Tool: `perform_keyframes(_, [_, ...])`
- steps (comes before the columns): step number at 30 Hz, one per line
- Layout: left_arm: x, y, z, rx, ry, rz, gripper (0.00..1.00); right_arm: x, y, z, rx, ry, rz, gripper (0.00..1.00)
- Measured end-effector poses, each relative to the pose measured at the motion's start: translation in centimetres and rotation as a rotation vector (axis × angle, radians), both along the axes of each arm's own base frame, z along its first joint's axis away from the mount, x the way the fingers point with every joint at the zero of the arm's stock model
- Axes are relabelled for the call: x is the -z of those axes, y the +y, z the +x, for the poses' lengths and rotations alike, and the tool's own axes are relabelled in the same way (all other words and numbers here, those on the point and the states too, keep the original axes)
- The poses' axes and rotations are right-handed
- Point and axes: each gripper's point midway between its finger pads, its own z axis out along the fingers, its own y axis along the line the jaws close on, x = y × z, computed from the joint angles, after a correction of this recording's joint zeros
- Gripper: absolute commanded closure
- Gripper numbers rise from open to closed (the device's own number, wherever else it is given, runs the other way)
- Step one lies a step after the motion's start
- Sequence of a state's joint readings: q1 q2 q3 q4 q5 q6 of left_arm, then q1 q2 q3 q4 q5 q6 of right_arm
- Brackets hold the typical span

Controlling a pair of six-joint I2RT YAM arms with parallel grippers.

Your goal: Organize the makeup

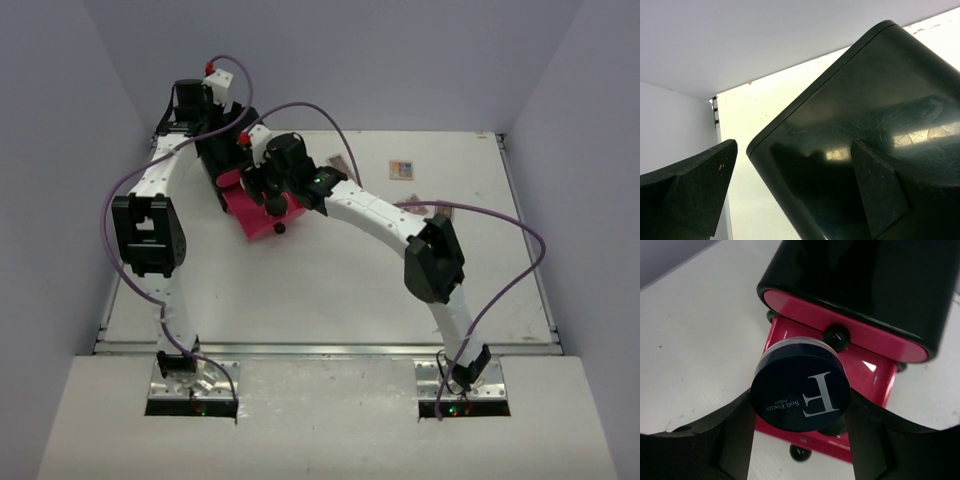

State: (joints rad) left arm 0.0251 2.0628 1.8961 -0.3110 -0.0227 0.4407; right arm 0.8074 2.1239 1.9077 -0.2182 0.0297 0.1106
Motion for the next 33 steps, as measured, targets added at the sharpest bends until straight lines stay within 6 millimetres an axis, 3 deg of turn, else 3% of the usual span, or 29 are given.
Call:
perform_keyframes(3, [0.0,0.1,0.1,-0.004,-0.004,0.001,0.03,2.5,2.8,1.0,-0.046,-0.009,-0.025,0.94])
perform_keyframes(9, [0.0,0.1,0.4,-0.005,-0.022,-0.001,0.03,7.3,3.4,1.3,-0.065,0.024,-0.088,0.93])
perform_keyframes(20, [0.1,0.0,0.8,-0.003,-0.037,-0.003,0.03,7.8,4.7,0.9,-0.099,0.020,-0.067,0.85])
perform_keyframes(28, [0.1,0.0,0.9,-0.002,-0.041,-0.004,0.03,12.2,4.9,1.2,-0.094,0.051,-0.125,0.72])
perform_keyframes(32, [0.0,0.0,1.0,-0.002,-0.045,-0.004,0.03,13.0,4.6,1.4,-0.080,0.051,-0.142,0.70])
perform_keyframes(33, [0.1,0.0,1.0,-0.002,-0.045,-0.004,0.03,12.9,4.6,1.5,-0.076,0.048,-0.143,0.62])
